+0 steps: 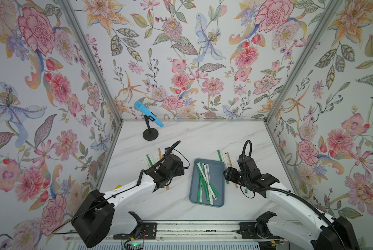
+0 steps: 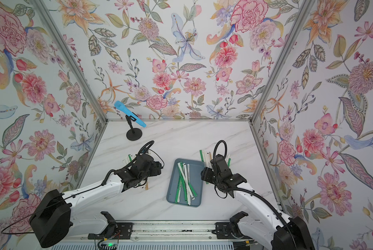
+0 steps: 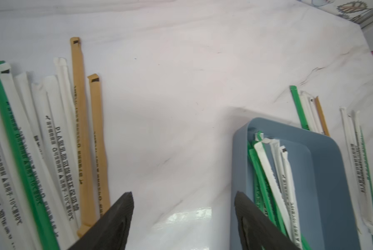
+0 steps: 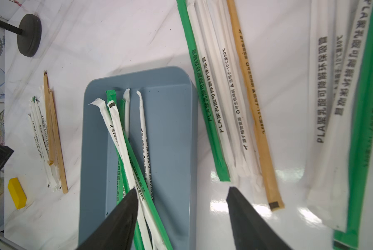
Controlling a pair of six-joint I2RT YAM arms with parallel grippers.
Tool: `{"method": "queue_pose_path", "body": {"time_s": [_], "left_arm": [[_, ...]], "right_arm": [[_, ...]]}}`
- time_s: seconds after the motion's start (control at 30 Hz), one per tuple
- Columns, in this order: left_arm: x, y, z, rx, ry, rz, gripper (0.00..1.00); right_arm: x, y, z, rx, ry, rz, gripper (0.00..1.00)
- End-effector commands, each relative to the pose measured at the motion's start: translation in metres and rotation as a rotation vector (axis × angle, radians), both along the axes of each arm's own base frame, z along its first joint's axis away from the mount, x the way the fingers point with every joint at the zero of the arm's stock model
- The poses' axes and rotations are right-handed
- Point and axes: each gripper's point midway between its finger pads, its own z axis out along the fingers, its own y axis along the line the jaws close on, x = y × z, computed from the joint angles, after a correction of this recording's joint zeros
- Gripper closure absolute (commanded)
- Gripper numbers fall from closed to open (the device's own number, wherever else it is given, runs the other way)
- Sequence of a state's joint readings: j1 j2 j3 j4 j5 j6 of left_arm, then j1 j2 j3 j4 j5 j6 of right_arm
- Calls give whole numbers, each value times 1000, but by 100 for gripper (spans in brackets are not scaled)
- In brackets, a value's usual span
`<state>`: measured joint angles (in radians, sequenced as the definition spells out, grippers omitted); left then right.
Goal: Put the straws into the storage box
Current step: Pick up the straw from the center of the board.
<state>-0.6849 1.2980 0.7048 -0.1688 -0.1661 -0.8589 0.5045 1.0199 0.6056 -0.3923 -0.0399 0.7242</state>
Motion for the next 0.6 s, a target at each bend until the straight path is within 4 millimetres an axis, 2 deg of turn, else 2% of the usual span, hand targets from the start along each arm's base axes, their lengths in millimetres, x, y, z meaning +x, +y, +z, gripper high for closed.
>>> {"method": "queue_pose_path", "body": {"time_s": [0.0,0.1,0.2,0.37,0.57], "left_arm": [[1,30,-21,99,43,22,25],[8,38,-29,114,50,35,27],[13,39,-35,113,56,34,29],[13,40,-57,124,102,22,33],[17,35,-59,111,92,5,40]], "right_arm": [[-8,-6,-7,-22,25,21,33],[-10,-6,-8,-18,31,24,33],[-10,-7,-9,-15,31,19,33],[-10,-10,-7,-17,31,12,33],[-11,-15,-6,-18,28,-1,32]]}}
